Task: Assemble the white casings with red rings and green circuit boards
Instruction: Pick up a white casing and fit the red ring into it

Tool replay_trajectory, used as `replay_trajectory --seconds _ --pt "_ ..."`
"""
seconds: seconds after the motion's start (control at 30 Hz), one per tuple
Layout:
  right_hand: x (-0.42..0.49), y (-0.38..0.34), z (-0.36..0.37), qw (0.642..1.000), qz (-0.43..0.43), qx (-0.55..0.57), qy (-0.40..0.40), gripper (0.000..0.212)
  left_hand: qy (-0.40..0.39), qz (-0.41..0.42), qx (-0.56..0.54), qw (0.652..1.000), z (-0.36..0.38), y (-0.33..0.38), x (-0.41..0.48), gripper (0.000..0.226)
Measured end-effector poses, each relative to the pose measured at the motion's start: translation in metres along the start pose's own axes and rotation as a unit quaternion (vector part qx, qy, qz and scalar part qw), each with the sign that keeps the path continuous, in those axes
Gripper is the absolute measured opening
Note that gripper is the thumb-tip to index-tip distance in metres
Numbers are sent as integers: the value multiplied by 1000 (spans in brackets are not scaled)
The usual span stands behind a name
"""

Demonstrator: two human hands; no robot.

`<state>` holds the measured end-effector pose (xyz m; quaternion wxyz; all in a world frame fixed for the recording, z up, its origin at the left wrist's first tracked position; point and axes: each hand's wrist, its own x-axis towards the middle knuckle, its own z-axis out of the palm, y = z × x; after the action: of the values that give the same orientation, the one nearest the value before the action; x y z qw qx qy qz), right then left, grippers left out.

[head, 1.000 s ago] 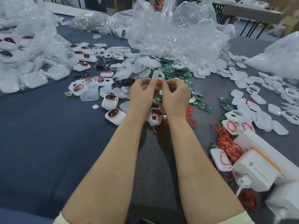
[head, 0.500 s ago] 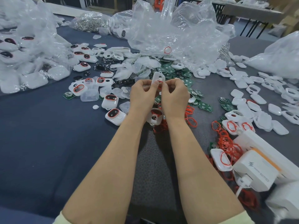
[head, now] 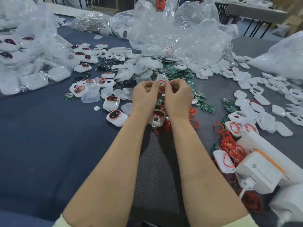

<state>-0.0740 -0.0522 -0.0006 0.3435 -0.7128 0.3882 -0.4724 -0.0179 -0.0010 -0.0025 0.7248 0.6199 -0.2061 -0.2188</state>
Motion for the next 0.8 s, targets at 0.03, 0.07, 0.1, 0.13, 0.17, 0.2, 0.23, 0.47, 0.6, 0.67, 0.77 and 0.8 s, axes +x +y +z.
replay_trajectory --seconds 0.03,0.07,0.1,0.13,0.17,0.2,0.23,0.47,0.6,0.67,0.77,0.8 --pt "0 0 0 1000 -4 -2 -2 6 0 3 8 1000 0 0 0 22" --pt "-1 -1 1 1000 -7 -4 -4 7 0 3 8 1000 0 0 -1 24" --pt "-1 -1 1 1000 -8 -4 -4 8 0 0 2 1000 0 0 0 26" --pt "0 -2 1 1000 -7 -4 -3 8 0 -3 -7 1000 0 0 0 26" --pt "0 -1 0 1000 -6 -4 -1 9 -1 -6 -16 1000 0 1 0 27" --pt "0 -1 0 1000 -5 -4 -1 9 0 -11 -25 1000 0 1 0 26" --pt "1 -1 -1 1000 -5 -4 0 9 1 -16 -35 999 -1 1 1 24" --pt "0 -2 -2 1000 -11 1 -7 6 15 -34 -65 997 -1 -1 3 17" --pt "0 -1 -1 1000 -9 0 -10 6 8 -32 -64 997 -1 -1 4 22" --pt "-1 0 -1 1000 -10 -2 -12 5 1 -32 -65 997 -1 0 3 21" --pt "0 0 -1 1000 -11 -7 -9 5 -1 -30 -43 999 -1 -1 3 19" --pt "0 0 -1 1000 -11 -9 -8 5 -5 -30 -40 999 -1 -1 3 16"
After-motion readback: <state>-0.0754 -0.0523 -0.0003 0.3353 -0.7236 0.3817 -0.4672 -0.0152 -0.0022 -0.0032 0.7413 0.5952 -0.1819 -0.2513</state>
